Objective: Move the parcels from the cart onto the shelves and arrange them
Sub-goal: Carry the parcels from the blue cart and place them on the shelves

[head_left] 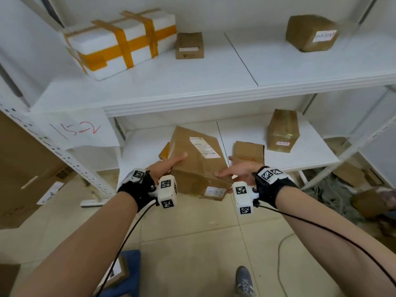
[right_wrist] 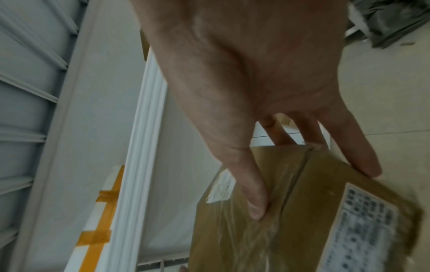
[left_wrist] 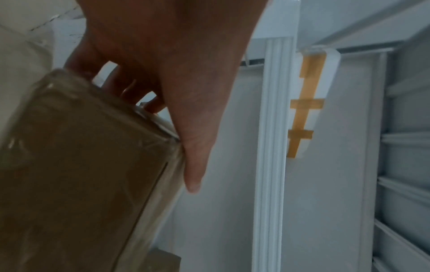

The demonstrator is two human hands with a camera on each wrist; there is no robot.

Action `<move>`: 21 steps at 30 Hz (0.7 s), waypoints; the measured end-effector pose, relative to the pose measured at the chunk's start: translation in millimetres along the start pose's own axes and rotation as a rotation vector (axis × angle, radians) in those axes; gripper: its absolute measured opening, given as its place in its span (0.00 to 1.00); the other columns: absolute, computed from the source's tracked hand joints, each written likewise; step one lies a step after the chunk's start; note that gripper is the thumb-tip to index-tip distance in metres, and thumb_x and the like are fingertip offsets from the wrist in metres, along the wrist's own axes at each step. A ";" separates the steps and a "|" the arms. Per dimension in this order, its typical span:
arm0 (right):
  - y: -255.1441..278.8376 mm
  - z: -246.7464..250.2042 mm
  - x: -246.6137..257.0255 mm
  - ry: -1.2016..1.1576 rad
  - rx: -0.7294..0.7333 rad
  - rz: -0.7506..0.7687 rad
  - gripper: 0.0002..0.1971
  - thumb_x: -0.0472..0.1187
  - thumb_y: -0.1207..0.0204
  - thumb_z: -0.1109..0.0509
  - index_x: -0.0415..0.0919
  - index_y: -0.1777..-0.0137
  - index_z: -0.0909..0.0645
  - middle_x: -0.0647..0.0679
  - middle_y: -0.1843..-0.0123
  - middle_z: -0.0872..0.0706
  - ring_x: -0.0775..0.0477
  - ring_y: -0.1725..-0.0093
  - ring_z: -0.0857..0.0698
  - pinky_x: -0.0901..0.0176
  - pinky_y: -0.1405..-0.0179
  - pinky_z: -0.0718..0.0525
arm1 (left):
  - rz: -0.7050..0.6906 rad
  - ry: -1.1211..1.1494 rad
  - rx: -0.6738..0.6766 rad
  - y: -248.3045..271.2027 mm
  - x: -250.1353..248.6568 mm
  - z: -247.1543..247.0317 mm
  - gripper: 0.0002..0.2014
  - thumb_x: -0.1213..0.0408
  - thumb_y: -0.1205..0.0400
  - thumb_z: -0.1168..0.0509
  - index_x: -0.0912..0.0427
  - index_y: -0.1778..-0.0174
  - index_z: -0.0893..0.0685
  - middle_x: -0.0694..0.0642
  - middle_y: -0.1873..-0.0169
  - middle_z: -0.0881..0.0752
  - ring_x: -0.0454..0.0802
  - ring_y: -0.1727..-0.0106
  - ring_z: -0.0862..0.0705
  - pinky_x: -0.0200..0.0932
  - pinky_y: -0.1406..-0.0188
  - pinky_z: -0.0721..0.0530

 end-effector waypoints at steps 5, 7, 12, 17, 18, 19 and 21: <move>48.7 18.3 14.6 -0.107 -0.023 0.087 0.35 0.73 0.35 0.25 0.49 0.36 0.17 0.40 0.39 0.12 0.39 0.36 0.13 0.38 0.30 0.17 | 0.010 -0.099 0.060 9.7 -6.0 -11.6 0.16 0.54 0.19 0.30 0.59 0.41 0.19 0.55 0.70 0.08 0.49 0.72 0.09 0.38 0.80 0.15; 58.7 20.8 11.3 -0.240 0.019 0.118 0.25 0.67 0.24 0.31 0.49 0.39 0.17 0.41 0.42 0.11 0.41 0.39 0.13 0.43 0.34 0.15 | 0.035 -0.102 0.093 13.5 -4.7 -21.0 0.14 0.54 0.19 0.31 0.58 0.43 0.17 0.53 0.68 0.07 0.48 0.68 0.08 0.38 0.77 0.14; 70.4 33.2 8.6 -0.458 0.074 0.234 0.26 0.66 0.18 0.38 0.46 0.34 0.17 0.43 0.39 0.10 0.43 0.40 0.11 0.55 0.53 0.11 | -0.021 -0.245 0.093 13.3 1.2 -38.0 0.27 0.55 0.24 0.25 0.54 0.29 0.22 0.52 0.42 0.11 0.52 0.42 0.13 0.45 0.45 0.15; 69.9 45.5 -10.6 -0.495 0.146 0.307 0.27 0.62 0.21 0.31 0.45 0.30 0.18 0.43 0.37 0.09 0.38 0.35 0.12 0.41 0.38 0.12 | -0.016 -0.302 0.105 5.2 18.9 -45.2 0.40 0.62 0.30 0.20 0.54 0.23 0.30 0.55 0.36 0.15 0.53 0.38 0.14 0.48 0.43 0.15; 69.7 48.0 -14.2 -0.495 0.163 0.325 0.26 0.59 0.21 0.28 0.45 0.28 0.20 0.44 0.37 0.09 0.38 0.35 0.12 0.38 0.36 0.13 | -0.012 -0.370 0.101 5.6 22.3 -49.5 0.42 0.63 0.31 0.19 0.54 0.23 0.32 0.54 0.35 0.16 0.53 0.37 0.15 0.46 0.46 0.15; 68.4 53.6 -18.9 -0.486 0.180 0.349 0.28 0.55 0.22 0.26 0.46 0.26 0.23 0.45 0.37 0.09 0.39 0.35 0.12 0.37 0.37 0.13 | -0.018 -0.436 0.093 5.8 24.7 -57.5 0.44 0.64 0.32 0.18 0.53 0.22 0.33 0.53 0.34 0.18 0.51 0.37 0.16 0.43 0.48 0.16; 65.6 58.2 -21.2 -0.463 0.232 0.391 0.33 0.47 0.25 0.21 0.48 0.22 0.30 0.45 0.35 0.10 0.42 0.36 0.11 0.38 0.40 0.11 | -0.032 -0.515 0.045 5.6 29.9 -64.7 0.47 0.65 0.36 0.16 0.50 0.24 0.34 0.50 0.33 0.21 0.49 0.36 0.19 0.40 0.51 0.18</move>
Point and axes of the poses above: each hand's wrist, its own y-axis away from the middle knuckle, its own z-axis out of the back of the hand, x = y × z, the point moved 10 cm from there along -y, towards the middle knuckle
